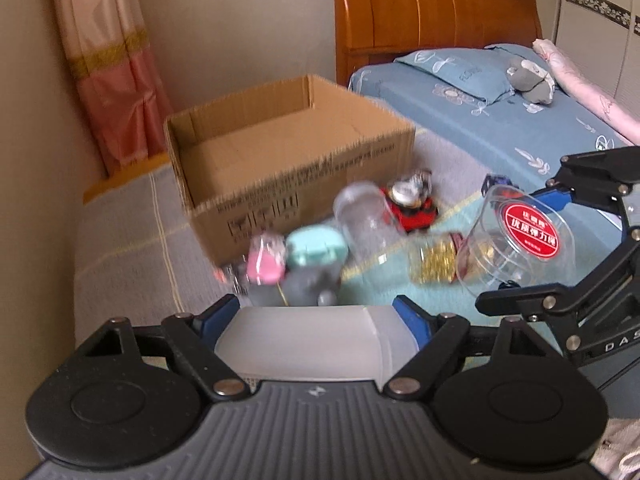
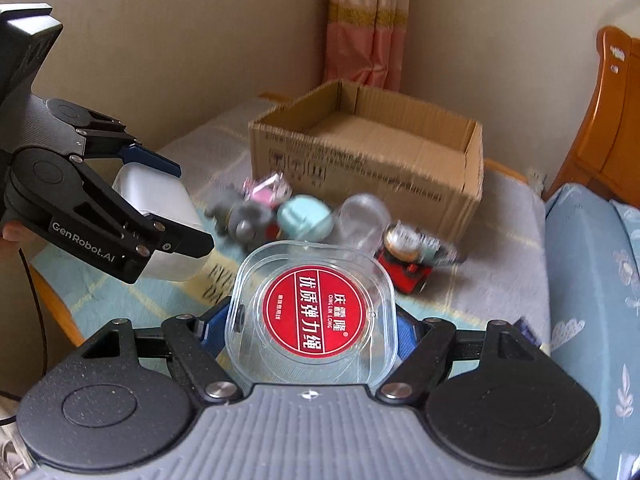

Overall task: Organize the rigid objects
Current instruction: 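Lift and carry both held items toward the cardboard box with both tools, then release the white bottle into the box with the left tool while the right tool releases the clear container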

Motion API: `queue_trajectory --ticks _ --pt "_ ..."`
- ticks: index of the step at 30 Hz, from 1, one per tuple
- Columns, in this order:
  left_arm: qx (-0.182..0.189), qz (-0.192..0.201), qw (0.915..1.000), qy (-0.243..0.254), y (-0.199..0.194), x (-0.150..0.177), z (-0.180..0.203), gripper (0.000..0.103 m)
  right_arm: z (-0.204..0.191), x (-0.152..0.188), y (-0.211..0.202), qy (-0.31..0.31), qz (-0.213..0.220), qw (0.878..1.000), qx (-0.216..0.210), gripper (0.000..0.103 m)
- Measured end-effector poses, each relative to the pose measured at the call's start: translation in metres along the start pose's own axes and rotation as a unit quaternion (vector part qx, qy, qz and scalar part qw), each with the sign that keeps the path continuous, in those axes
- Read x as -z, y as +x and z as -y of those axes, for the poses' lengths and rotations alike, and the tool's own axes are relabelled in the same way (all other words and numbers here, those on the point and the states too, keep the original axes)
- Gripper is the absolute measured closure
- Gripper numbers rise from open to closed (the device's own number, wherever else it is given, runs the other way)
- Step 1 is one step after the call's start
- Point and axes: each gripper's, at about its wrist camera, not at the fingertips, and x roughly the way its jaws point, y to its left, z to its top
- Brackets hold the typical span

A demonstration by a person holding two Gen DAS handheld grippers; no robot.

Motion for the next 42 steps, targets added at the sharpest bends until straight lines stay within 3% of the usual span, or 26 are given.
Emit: queue_trajectory --ticks 11,17,26,34,42 --pt "-0.026 0.032 0.9991 0.011 0.021 -0.094 -0.032 0.020 0.042 -0.054 0.005 0.007 0.045 0.999 0.007 0.022" --pt "-0.040 0.029 0.9988 0.004 0.063 -0.142 -0.051 0.020 0.065 -0.079 0.019 0.018 0.057 0.998 0.014 0.022" --pt "-0.066 0.002 0.9978 -0.008 0.136 -0.185 -0.079 0.020 0.089 -0.102 0.045 0.024 0.056 0.998 0.017 0.022" --pt "-0.081 0.002 0.9961 -0.036 0.168 -0.186 -0.095 0.013 0.107 -0.108 0.068 0.041 0.040 0.998 0.022 0.022" --pt "-0.062 -0.008 0.9977 -0.024 0.139 -0.161 -0.095 0.007 0.106 -0.109 0.075 0.042 0.028 0.998 0.021 0.022"
